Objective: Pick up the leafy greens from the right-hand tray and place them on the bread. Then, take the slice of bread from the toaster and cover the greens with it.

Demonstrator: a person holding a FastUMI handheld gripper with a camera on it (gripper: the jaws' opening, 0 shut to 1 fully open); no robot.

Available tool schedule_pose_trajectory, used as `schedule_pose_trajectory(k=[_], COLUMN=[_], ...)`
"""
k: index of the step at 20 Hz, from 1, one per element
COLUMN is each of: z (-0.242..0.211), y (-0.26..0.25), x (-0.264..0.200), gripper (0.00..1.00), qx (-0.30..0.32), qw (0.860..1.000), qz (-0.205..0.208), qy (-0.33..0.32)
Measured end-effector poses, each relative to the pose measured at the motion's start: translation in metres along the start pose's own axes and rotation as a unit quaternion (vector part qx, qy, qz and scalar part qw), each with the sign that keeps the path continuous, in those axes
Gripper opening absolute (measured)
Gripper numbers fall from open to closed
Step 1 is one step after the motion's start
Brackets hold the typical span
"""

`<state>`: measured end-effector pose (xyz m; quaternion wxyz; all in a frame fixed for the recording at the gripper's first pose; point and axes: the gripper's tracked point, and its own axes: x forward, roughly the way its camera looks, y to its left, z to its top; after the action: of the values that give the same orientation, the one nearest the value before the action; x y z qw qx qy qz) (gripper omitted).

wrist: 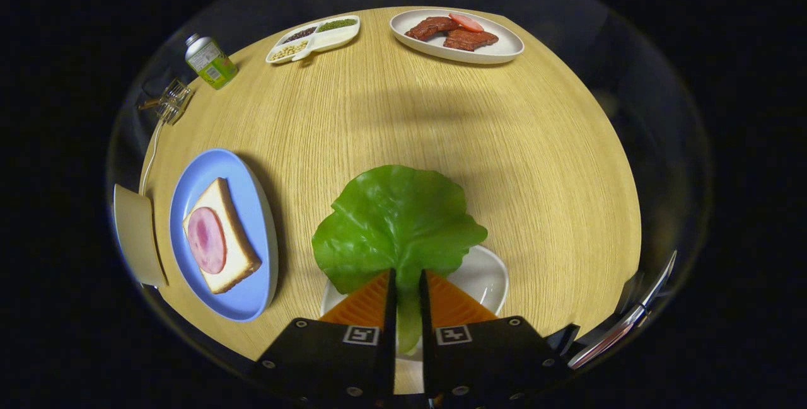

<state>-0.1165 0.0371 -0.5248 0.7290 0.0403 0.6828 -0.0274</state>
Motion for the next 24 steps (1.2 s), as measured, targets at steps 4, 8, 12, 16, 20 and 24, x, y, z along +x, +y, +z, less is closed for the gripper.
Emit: schedule_pose_trajectory(k=[4,8,12,16,20,24], z=[0.003,0.004,0.018,0.036,0.043,0.040], y=[-0.002,-0.004,0.007,0.035,0.074,0.117], x=[-0.001,-0.007,-0.039,-0.076,-0.098,-0.107], gripper=[0.03,0.01,0.01,0.01,0.01,0.01], qx=[0.015,0.048,0.037,0.015,-0.004,-0.027], qw=[1.000,0.998,0.996,0.993,0.988,0.983], qz=[0.019,0.051,0.066,0.094,0.129,0.164], qy=[0.000,-0.005,-0.041,-0.073,-0.082,-0.073])
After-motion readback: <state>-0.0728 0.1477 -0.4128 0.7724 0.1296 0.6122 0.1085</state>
